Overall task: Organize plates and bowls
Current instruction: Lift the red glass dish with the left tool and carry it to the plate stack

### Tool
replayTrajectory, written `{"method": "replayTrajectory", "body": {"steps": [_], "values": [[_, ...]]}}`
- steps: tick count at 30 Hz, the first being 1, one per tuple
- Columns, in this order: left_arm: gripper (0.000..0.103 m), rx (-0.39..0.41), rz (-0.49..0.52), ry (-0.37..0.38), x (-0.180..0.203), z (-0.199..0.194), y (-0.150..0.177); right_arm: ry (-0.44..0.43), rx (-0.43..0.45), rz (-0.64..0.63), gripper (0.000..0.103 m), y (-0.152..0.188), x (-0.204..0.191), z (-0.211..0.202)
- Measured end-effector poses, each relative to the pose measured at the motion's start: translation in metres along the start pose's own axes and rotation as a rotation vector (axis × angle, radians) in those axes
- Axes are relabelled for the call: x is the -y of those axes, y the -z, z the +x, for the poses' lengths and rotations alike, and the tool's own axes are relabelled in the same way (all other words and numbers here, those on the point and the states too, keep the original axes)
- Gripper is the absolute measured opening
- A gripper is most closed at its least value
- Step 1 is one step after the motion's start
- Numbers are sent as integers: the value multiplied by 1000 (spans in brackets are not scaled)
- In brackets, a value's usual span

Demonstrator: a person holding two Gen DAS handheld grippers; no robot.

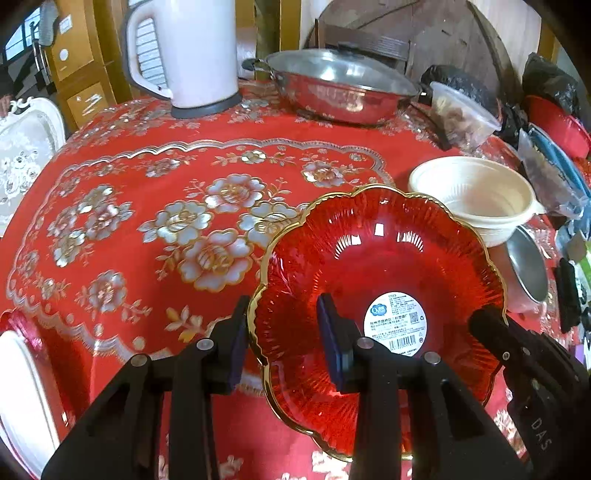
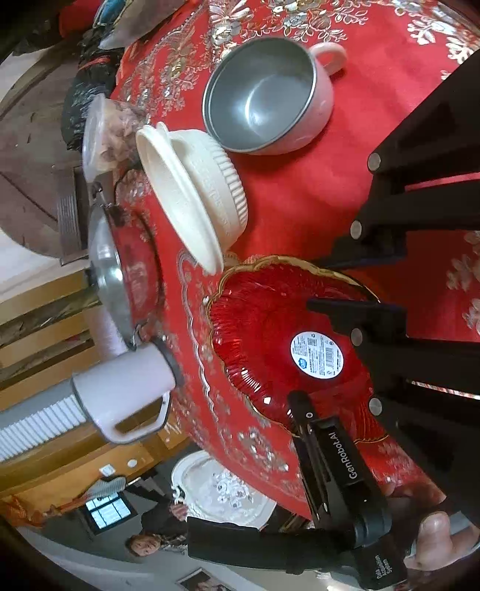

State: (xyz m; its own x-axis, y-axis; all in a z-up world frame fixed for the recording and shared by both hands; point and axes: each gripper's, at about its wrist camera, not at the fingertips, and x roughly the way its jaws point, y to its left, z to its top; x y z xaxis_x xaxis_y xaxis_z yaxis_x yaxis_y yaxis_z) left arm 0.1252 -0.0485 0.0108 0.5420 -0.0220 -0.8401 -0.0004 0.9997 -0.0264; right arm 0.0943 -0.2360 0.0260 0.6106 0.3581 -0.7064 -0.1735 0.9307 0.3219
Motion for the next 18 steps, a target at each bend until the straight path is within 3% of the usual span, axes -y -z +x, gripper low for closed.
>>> {"method": "replayTrajectory", "body": {"steps": [18], "values": [[34,125,-33,-53,-39,-76,39,-67,60,-74,17,22,-60,-50]]}}
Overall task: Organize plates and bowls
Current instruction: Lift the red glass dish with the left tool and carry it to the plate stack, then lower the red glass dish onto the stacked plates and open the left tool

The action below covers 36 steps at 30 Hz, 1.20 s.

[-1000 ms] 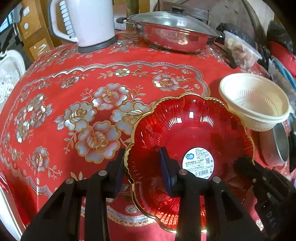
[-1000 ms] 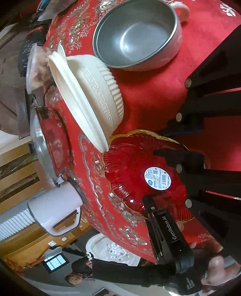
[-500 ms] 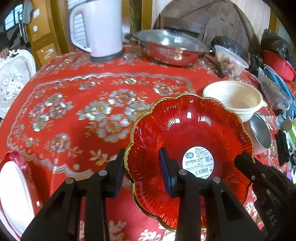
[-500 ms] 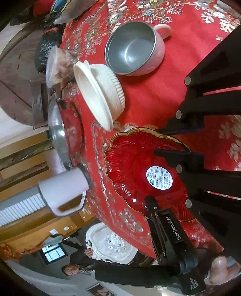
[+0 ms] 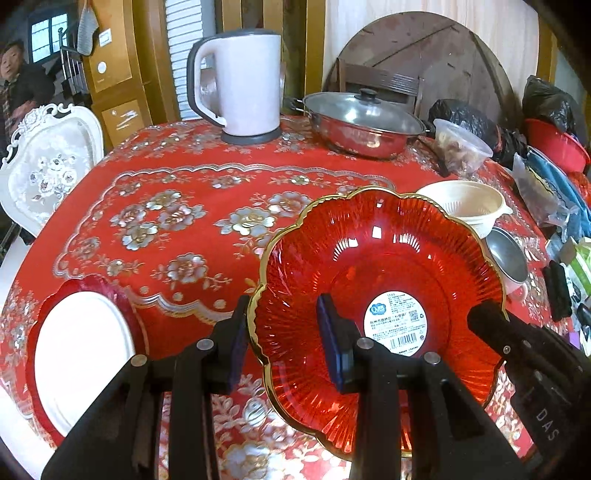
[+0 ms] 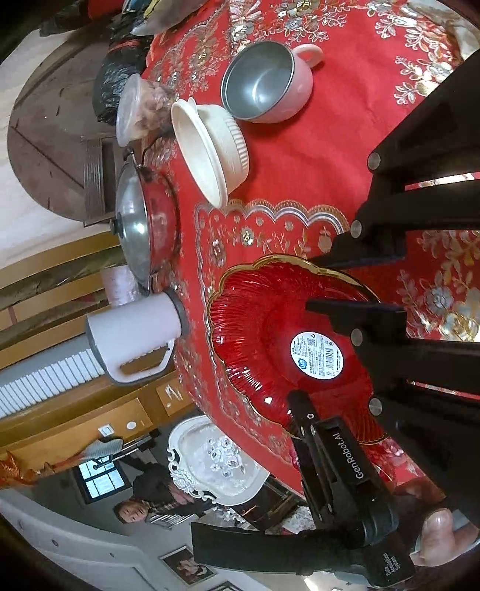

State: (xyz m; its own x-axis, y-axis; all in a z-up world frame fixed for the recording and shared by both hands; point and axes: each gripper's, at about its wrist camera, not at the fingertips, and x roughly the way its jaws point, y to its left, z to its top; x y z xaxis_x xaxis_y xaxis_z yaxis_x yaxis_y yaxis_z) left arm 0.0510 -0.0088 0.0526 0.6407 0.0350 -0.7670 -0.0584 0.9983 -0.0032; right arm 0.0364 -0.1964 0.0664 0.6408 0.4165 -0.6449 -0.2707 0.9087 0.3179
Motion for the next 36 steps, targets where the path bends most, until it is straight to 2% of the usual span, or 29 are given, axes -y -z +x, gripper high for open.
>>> {"method": "replayTrajectory", "body": {"steps": [8,16,30,36], "values": [[33,31,2,0,-12,-22,8,-5,17,-21,18,6,-20,-15],[33,70,-20,-37,-45,-46,16,-43,23,-75,20,10,-62,-18],[33,80,-101,-151,-137,-64,32,-144,-26,-189,22,19,-156,19],[33,65,-139,-208,-175,-60,43,-180,-66,-235,26,27,-196,44]]}}
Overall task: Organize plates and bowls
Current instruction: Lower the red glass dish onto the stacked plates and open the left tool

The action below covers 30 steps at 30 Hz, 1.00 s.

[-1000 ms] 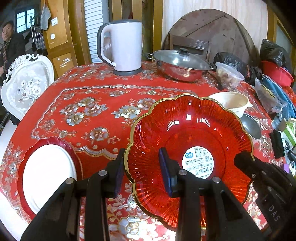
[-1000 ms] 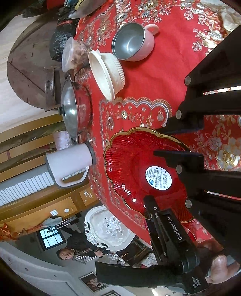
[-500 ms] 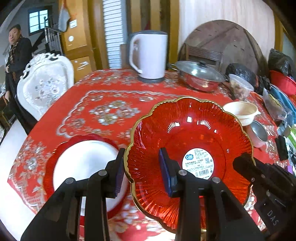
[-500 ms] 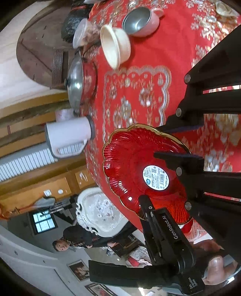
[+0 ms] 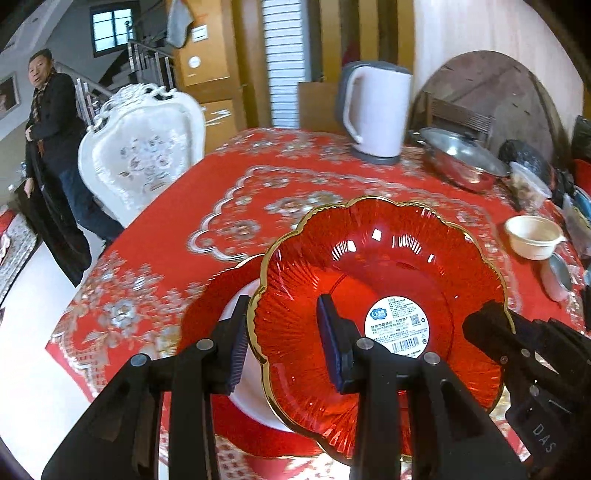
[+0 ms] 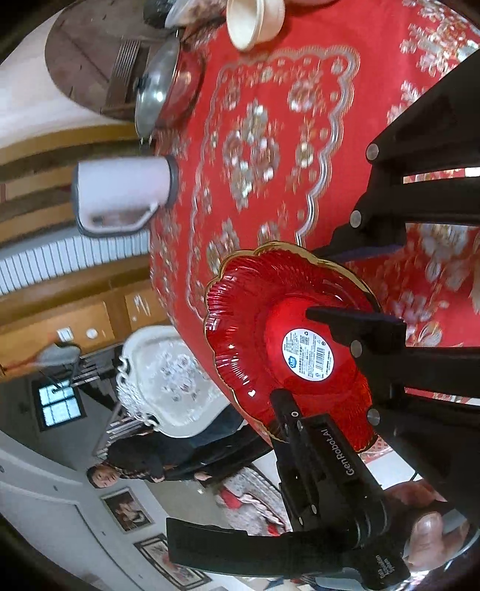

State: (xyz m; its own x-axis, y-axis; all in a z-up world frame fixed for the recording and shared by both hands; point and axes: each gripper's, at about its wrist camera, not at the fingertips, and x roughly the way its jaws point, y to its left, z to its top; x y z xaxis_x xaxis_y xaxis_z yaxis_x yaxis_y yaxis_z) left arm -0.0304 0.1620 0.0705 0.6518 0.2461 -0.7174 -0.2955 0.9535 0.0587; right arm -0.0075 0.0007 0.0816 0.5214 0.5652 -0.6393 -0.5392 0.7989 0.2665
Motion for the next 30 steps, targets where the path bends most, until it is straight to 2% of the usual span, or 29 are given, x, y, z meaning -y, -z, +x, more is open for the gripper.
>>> {"method": "replayTrajectory", "body": {"steps": [7,15,18,24,30], "values": [[33,-52,-46,-14,-30,22,9,-11,-66,-26,26,4,-14,35],[33,-90,-64,-24,-39,42,19,-10,-122,-32,26,8,-19,59],[33,-102,-70,-31,-42,48,22,-16,-141,-35,32,10,-22,64],[33,-85,-66,-55,-39,52,25,-19,-147,-31,32,9,-23,56],[33,-25,-92,-67,-44,37,21,-5,-100,-26,35,10,-16,35]]}}
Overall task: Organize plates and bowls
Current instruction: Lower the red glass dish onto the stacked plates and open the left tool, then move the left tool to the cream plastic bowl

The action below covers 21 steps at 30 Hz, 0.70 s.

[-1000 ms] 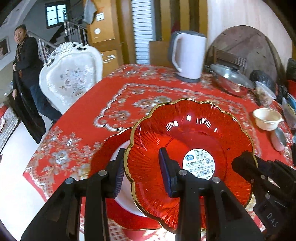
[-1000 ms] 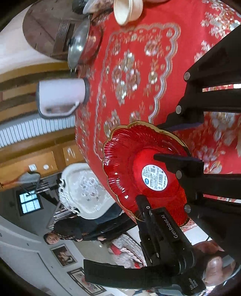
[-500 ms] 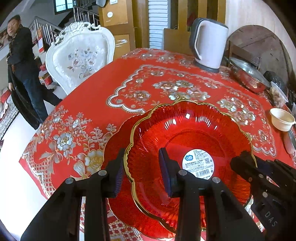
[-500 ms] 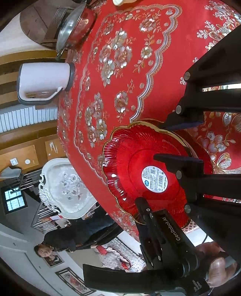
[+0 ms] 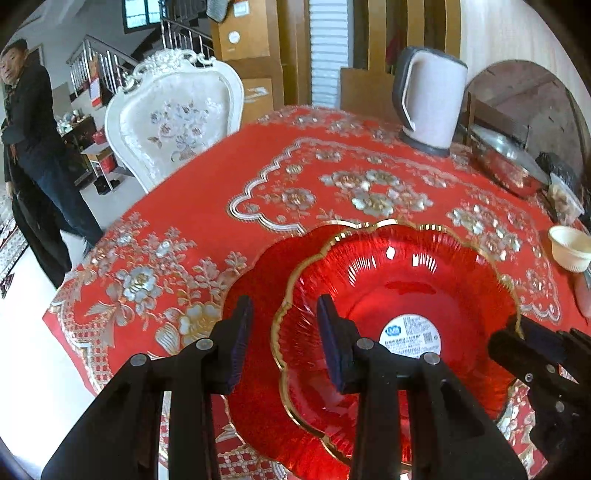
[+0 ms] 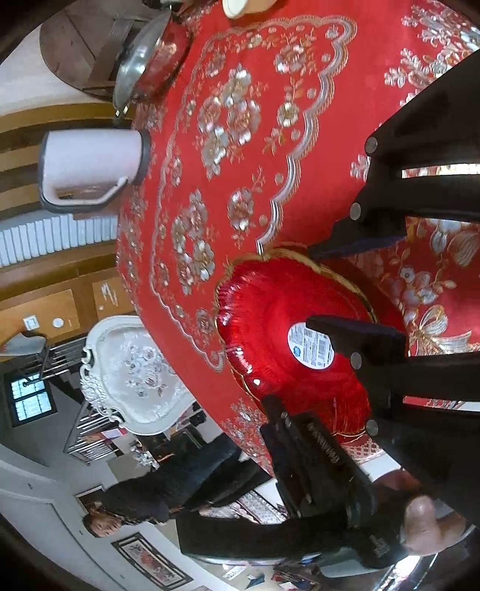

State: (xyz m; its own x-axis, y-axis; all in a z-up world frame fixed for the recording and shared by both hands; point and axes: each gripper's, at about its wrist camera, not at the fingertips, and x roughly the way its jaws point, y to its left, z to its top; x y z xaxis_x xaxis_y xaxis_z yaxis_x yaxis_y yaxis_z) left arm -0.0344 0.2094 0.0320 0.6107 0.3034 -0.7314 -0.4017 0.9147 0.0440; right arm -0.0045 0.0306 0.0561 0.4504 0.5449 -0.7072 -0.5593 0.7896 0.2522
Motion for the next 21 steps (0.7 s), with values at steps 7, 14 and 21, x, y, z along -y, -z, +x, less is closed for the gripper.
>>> {"method": "replayTrajectory", "body": {"steps": [7,14,21], "values": [[61,131,18,-1,12,-40,-3,23,61,18,44,6,15,-29],[74,222,106,81,65,-72,-4,66,102,71,45,12,48,-57],[75,208,195,204,141,-73,0,155,135,168,50,32,107,-92]]}}
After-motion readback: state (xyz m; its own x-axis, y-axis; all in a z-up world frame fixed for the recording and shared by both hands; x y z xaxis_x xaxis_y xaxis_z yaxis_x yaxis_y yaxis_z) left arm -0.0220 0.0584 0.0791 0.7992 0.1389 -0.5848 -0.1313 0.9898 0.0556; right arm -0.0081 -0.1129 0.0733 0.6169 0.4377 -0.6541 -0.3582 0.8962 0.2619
